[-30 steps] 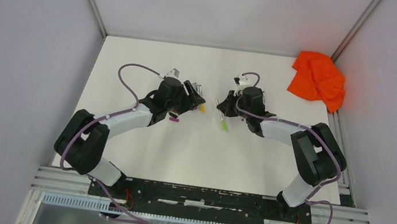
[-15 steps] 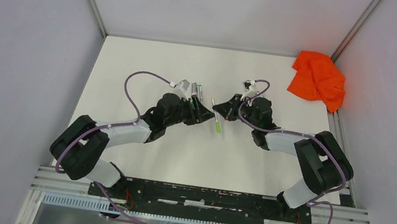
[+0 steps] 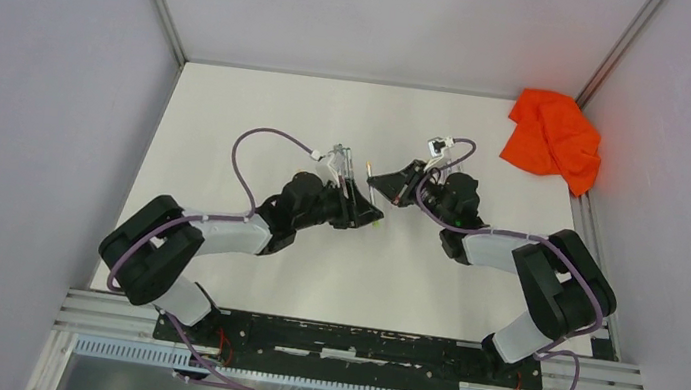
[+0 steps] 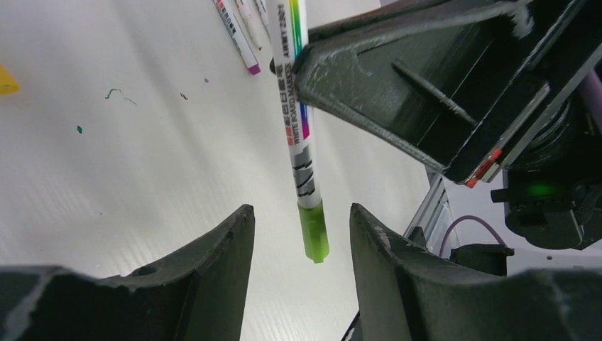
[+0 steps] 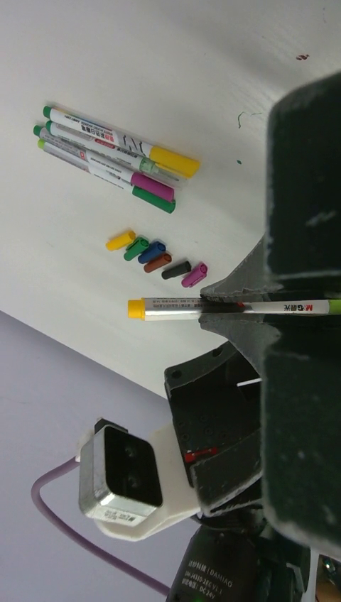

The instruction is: Open the pen caps

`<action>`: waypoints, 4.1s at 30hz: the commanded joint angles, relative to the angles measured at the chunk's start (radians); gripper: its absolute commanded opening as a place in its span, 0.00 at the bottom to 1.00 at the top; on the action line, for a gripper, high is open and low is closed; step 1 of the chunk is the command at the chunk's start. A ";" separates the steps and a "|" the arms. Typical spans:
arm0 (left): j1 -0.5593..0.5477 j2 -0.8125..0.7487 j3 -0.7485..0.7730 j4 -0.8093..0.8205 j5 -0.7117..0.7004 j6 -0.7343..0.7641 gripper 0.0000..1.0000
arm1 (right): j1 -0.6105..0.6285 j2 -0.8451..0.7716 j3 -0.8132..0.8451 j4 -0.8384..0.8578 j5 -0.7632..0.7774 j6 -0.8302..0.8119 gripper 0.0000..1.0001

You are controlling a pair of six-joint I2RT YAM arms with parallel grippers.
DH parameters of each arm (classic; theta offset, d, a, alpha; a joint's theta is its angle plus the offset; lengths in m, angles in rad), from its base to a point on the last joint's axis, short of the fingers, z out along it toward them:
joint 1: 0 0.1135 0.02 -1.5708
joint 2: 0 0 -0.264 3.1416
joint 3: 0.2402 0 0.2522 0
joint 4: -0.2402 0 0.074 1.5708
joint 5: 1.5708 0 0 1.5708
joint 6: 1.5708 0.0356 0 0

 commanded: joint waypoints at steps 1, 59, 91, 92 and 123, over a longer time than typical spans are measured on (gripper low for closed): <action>-0.020 0.018 0.021 0.053 0.001 0.065 0.57 | -0.004 -0.015 -0.006 0.102 -0.009 0.044 0.00; -0.058 -0.093 0.137 -0.339 0.072 0.263 0.02 | -0.004 -0.076 -0.003 -0.148 0.019 -0.243 0.00; -0.083 -0.232 -0.031 -0.042 0.400 0.124 0.02 | -0.156 0.210 0.168 0.616 -0.198 0.333 0.00; -0.083 -0.241 -0.035 -0.035 0.394 0.113 0.02 | -0.156 0.222 0.187 0.634 -0.207 0.352 0.00; -0.101 -0.151 0.225 -0.805 -0.597 0.054 0.02 | -0.130 0.152 0.538 -0.696 0.357 -0.462 0.00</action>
